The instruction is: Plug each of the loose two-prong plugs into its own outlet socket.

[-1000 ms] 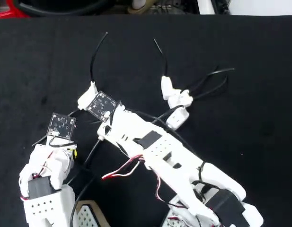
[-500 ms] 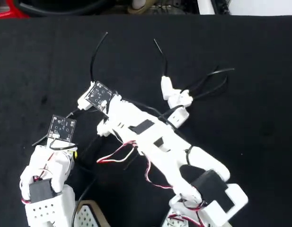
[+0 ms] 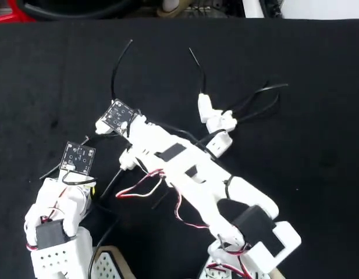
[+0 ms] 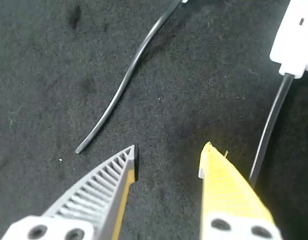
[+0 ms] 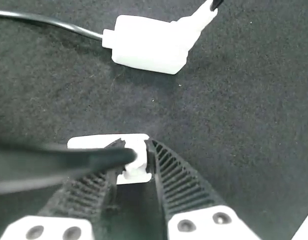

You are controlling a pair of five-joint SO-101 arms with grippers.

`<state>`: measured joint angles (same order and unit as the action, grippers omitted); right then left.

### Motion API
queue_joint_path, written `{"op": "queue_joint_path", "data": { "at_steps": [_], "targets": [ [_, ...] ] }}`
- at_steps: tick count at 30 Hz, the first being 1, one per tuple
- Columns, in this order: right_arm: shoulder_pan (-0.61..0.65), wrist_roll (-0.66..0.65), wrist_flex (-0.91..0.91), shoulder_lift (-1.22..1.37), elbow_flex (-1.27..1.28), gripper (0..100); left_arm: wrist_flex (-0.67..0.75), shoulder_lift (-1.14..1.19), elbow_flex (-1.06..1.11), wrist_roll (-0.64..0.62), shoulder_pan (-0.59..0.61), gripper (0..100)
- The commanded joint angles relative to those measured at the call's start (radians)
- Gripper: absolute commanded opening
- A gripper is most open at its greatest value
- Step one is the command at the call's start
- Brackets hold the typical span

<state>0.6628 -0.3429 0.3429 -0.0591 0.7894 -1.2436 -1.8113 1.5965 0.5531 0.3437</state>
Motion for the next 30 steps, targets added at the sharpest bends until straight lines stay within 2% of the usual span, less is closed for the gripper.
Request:
{"op": "queue_joint_path", "data": {
  "at_steps": [1,8,19,24,30],
  "targets": [
    [-0.005,-0.008,0.034,0.065,-0.035,1.2,-0.009,-0.006,-0.007,0.008,0.002,21],
    [0.005,-0.008,0.132,0.062,-0.031,1.2,-0.011,-0.006,-0.007,0.008,0.001,21],
    [0.014,-0.002,0.164,0.018,-0.054,3.8,-0.005,-0.008,0.004,0.008,-0.002,21],
    [0.002,0.074,0.368,-0.211,-0.071,21.2,-0.005,-0.008,0.004,0.006,-0.002,21],
    [-0.035,0.0,0.661,-0.596,-0.073,21.6,-0.003,-0.008,0.008,0.005,-0.002,21]
  ]
}}
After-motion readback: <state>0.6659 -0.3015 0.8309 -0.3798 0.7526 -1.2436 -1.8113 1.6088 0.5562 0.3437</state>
